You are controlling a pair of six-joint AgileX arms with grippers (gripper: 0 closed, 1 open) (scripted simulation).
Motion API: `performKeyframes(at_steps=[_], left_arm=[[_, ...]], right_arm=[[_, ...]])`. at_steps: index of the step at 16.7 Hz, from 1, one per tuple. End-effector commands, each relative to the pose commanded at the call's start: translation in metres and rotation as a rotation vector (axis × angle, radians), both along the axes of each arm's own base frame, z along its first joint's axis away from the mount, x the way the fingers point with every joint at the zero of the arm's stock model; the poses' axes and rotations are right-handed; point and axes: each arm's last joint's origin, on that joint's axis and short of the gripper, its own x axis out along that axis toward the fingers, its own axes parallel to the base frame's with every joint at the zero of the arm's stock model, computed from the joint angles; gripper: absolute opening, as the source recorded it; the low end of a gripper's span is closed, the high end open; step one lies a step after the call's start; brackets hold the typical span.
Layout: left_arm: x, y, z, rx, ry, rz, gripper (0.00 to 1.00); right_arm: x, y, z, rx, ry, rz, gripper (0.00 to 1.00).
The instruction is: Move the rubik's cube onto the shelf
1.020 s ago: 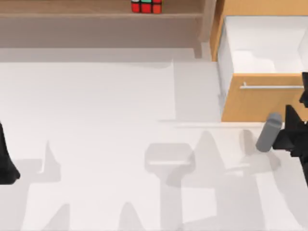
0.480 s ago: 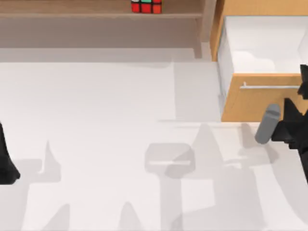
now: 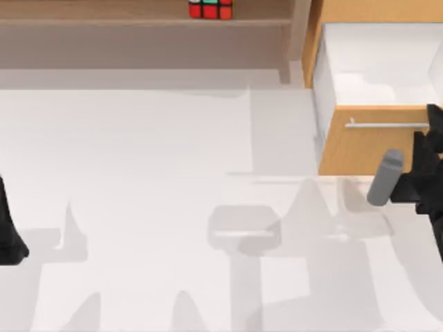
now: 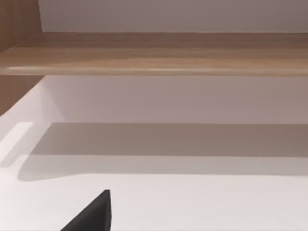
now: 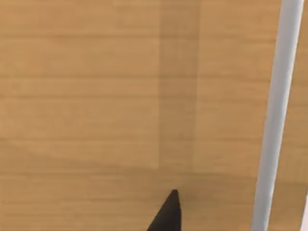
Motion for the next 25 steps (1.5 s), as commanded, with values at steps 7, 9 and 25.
performKeyframes(at_steps=[7, 9, 25], left_arm=[[0.000, 0.000, 0.000, 0.000, 0.000, 0.000, 1.00], [0.000, 0.000, 0.000, 0.000, 0.000, 0.000, 1.00], [0.000, 0.000, 0.000, 0.000, 0.000, 0.000, 1.00]], right_arm=[[0.000, 0.000, 0.000, 0.000, 0.000, 0.000, 0.00], [0.000, 0.000, 0.000, 0.000, 0.000, 0.000, 0.00], [0.056, 0.000, -0.002, 0.001, 0.008, 0.001, 0.00]])
